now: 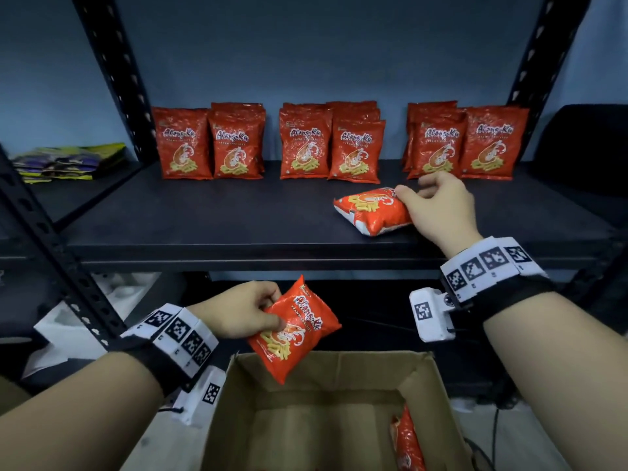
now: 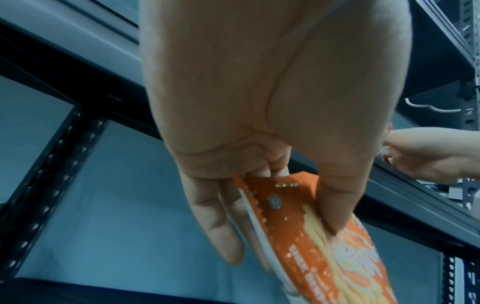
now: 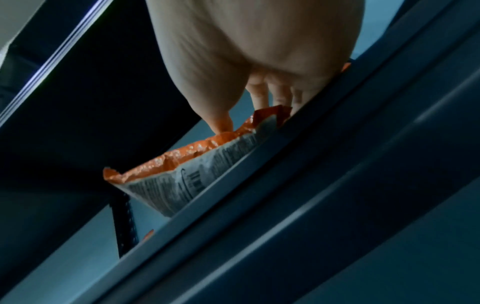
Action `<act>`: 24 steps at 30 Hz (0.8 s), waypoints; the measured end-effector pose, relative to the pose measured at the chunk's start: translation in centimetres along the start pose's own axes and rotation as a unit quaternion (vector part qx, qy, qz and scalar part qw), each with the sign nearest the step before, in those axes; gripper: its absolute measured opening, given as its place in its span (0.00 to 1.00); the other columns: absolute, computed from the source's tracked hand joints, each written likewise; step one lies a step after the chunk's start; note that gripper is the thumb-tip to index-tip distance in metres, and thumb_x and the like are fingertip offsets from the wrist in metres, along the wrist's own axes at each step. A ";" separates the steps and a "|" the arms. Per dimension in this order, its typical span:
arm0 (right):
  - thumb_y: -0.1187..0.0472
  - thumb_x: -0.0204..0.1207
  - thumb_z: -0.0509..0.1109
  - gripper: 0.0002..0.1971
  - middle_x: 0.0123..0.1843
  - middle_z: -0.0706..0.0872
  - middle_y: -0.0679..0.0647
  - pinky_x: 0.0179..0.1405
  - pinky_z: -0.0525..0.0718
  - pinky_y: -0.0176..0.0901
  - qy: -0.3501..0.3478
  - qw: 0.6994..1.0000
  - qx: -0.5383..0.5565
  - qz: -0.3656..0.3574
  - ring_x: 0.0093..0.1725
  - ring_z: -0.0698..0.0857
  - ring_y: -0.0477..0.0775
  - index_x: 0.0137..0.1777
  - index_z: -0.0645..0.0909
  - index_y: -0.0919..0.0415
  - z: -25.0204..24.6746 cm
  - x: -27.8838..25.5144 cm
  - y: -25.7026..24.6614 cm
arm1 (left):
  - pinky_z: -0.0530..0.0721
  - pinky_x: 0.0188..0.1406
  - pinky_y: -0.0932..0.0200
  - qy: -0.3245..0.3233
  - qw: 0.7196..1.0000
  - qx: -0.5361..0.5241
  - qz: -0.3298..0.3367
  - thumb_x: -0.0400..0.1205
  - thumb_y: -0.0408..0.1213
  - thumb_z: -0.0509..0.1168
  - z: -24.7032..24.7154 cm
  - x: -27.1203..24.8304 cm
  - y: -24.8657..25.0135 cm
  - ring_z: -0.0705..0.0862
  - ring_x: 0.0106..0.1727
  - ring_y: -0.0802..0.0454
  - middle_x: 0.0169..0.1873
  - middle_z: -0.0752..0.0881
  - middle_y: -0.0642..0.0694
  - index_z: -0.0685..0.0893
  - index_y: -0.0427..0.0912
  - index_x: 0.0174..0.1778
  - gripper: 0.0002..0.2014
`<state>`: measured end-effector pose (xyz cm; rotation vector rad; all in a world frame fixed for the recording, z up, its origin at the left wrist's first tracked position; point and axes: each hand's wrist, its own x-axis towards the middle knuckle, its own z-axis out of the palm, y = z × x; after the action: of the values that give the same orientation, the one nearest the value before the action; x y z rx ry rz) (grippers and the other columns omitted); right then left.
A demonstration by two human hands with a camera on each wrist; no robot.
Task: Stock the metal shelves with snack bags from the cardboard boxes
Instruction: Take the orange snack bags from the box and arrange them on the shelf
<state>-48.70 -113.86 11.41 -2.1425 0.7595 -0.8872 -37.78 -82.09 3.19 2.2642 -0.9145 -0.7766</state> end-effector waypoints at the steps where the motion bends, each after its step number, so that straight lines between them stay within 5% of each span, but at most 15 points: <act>1: 0.38 0.77 0.75 0.27 0.62 0.87 0.52 0.63 0.80 0.49 0.011 0.999 -0.037 -0.037 0.64 0.82 0.56 0.69 0.83 0.54 -0.1 -0.2 -0.2 | 0.93 0.52 0.50 -0.001 1.000 0.001 0.001 0.78 0.39 0.79 0.0 0.0 0.0 0.94 0.49 0.54 0.50 0.93 0.48 0.82 0.44 0.54 0.14; 4: 0.37 0.79 0.71 0.26 0.71 0.82 0.53 0.74 0.75 0.62 -0.007 0.984 -0.116 -0.135 0.75 0.73 0.60 0.72 0.82 0.50 0.3 -0.8 -1.3 | 0.93 0.52 0.50 -0.003 1.000 0.003 0.006 0.79 0.38 0.79 0.1 0.2 0.3 0.93 0.49 0.54 0.50 0.93 0.48 0.82 0.44 0.53 0.13; 7: 0.37 0.82 0.68 0.26 0.79 0.78 0.50 0.80 0.70 0.64 -0.086 0.964 -0.147 -0.206 0.80 0.69 0.58 0.76 0.81 0.46 1.2 -1.1 -2.4 | 0.93 0.52 0.51 -0.009 1.000 0.001 0.010 0.79 0.38 0.78 0.1 0.2 0.6 0.93 0.49 0.54 0.50 0.93 0.48 0.82 0.43 0.54 0.13; 11: 0.32 0.85 0.58 0.29 0.87 0.69 0.49 0.83 0.64 0.66 -0.182 0.936 -0.225 -0.201 0.86 0.62 0.55 0.83 0.73 0.39 2.6 -1.4 -2.9 | 0.93 0.52 0.52 -0.014 1.000 0.006 0.014 0.79 0.39 0.78 0.2 0.0 0.6 0.93 0.50 0.56 0.51 0.93 0.49 0.82 0.44 0.54 0.13; 16: 0.29 0.83 0.52 0.31 0.88 0.66 0.47 0.79 0.64 0.66 -0.179 0.923 -0.289 -0.179 0.87 0.61 0.55 0.85 0.67 0.34 3.2 -1.6 -3.1 | 0.93 0.54 0.48 -0.011 0.999 -0.004 0.030 0.79 0.39 0.79 0.0 -0.7 0.8 0.93 0.51 0.56 0.51 0.93 0.50 0.83 0.45 0.54 0.13; 21: 0.27 0.81 0.56 0.36 0.88 0.68 0.51 0.78 0.65 0.69 -0.149 0.937 -0.274 -0.156 0.86 0.63 0.60 0.86 0.66 0.40 3.0 -1.6 -3.2 | 0.92 0.56 0.43 0.004 0.996 -0.044 0.074 0.79 0.40 0.79 -0.4 -1.9 2.2 0.93 0.52 0.53 0.52 0.93 0.50 0.84 0.47 0.54 0.12; 24: 0.30 0.81 0.63 0.34 0.79 0.77 0.54 0.77 0.68 0.68 -0.078 0.947 -0.211 -0.228 0.81 0.68 0.61 0.82 0.73 0.46 2.5 -2.5 -3.5 | 0.91 0.58 0.41 0.007 0.992 -0.059 0.112 0.80 0.39 0.78 -1.1 -2.7 3.1 0.93 0.54 0.51 0.53 0.93 0.50 0.85 0.46 0.55 0.11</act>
<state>-47.40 -109.10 11.91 -2.8048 0.3983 -0.8171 -39.92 -81.58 6.85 2.0211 -1.0647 -0.6946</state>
